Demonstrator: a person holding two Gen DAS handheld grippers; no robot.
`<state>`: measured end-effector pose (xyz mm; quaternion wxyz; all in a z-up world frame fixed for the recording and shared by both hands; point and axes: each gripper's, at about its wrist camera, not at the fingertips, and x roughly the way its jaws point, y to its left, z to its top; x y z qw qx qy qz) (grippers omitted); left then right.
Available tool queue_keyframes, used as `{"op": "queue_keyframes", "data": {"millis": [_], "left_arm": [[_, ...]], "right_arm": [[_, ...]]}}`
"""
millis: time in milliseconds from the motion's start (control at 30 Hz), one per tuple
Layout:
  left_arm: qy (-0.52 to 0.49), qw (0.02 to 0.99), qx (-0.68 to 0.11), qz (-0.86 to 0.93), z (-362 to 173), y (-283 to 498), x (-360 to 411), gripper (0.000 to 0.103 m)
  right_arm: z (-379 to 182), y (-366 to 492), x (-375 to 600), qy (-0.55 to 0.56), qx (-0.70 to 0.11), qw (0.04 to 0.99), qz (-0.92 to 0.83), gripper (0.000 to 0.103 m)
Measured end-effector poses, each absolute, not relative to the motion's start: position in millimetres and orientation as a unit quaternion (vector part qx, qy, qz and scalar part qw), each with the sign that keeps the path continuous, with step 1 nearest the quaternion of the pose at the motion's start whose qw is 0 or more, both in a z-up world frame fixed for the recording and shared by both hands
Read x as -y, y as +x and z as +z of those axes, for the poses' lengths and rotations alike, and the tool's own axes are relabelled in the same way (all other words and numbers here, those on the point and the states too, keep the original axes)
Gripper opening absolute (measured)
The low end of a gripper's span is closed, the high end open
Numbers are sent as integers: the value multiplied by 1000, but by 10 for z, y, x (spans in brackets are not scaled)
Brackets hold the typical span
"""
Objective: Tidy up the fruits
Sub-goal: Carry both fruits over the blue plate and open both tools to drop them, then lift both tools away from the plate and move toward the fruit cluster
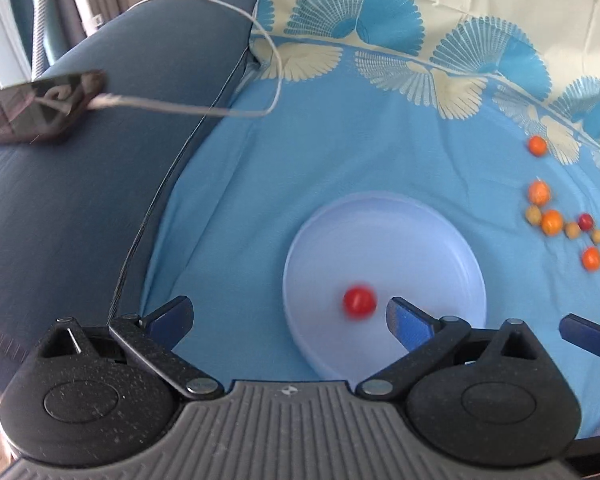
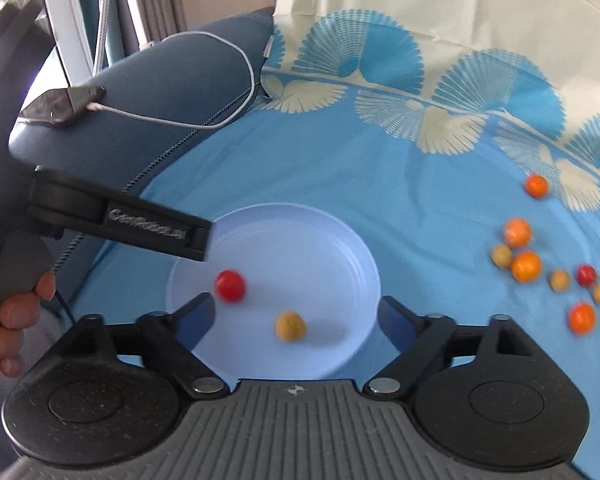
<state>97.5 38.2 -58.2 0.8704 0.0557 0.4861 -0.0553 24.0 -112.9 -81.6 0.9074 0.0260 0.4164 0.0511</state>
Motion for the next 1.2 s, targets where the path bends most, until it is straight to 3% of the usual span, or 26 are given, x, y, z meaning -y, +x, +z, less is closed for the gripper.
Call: {"op": "queue_keyframes", "data": {"millis": [167, 400, 1200], "left_arm": [[46, 870, -489, -32, -432, 355, -608, 103], [45, 887, -458, -21, -203, -228, -766, 103], [83, 912, -397, -57, 221, -963, -452, 103]], "right_arm": [[-596, -363, 1005, 27, -414, 908, 50, 95], [-262, -1045, 820, -45, -329, 942, 44, 101], [91, -1859, 1001, -24, -253, 967, 24, 102]]}}
